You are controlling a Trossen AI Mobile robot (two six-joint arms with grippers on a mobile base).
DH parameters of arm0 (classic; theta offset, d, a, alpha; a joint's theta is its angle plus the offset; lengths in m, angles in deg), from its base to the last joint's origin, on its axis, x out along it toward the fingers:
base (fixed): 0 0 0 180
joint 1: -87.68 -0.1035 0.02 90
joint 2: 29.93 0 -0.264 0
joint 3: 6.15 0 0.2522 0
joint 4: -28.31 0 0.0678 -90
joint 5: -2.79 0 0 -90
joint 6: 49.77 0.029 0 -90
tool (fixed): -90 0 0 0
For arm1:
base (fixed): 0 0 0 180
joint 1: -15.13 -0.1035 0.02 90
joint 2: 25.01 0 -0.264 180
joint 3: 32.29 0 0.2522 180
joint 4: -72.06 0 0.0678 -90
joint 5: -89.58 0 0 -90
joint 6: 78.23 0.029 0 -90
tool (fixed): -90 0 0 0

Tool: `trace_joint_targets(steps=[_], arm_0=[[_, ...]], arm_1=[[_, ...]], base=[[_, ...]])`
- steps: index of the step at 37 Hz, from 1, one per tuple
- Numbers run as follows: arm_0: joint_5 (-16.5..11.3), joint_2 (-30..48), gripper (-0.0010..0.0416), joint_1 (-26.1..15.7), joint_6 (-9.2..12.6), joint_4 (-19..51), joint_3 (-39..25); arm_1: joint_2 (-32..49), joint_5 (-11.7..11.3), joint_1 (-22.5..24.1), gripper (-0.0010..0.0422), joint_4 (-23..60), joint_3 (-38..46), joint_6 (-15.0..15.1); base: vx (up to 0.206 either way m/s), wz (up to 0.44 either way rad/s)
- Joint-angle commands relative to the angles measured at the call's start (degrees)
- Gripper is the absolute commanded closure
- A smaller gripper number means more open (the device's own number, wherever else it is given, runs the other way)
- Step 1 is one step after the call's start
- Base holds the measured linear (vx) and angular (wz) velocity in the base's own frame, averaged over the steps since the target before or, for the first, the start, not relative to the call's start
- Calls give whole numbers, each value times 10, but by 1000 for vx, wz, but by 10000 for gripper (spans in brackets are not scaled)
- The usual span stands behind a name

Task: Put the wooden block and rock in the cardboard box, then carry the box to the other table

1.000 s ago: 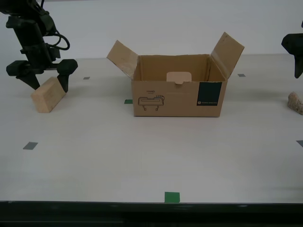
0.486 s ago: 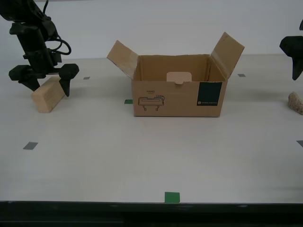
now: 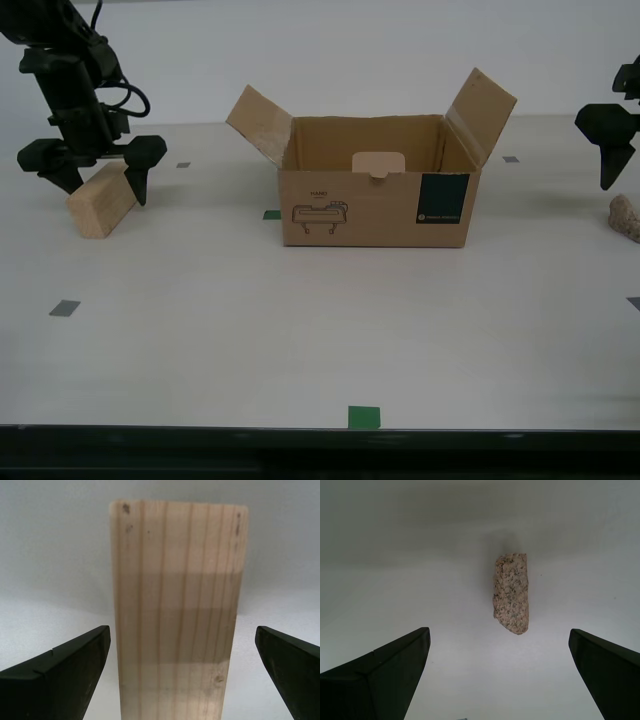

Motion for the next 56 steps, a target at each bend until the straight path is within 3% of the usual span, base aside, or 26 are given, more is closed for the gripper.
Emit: trace_joint_targets(steps=[1,15,27,32,37,51,56], arm_0=[[9,9,19,0,-20,0,0],[23,53,19,0,-42,-28,-6],[39,132,19,0,-60,-23,-60],[46,132,19,0,-64,-24,-73],[54,131,19,0,-89,-23,-79],[55,131,19,1,-99,-12,-75],[55,131,19,0,-109,-40,-52]], arm_1=[[0,1,0,14,2,0,-1],[0,1,0,14,5,0,-8],[0,1,0,14,8,0,-8],[0,1,0,14,11,0,-8],[0,1,0,14,12,0,-8],[0,1,1,14,14,0,-8],[0,1,1,14,16,0,-8]], base=[[0,0],[0,0],[0,0],[0,0],[0,0],[0,0],[0,0]])
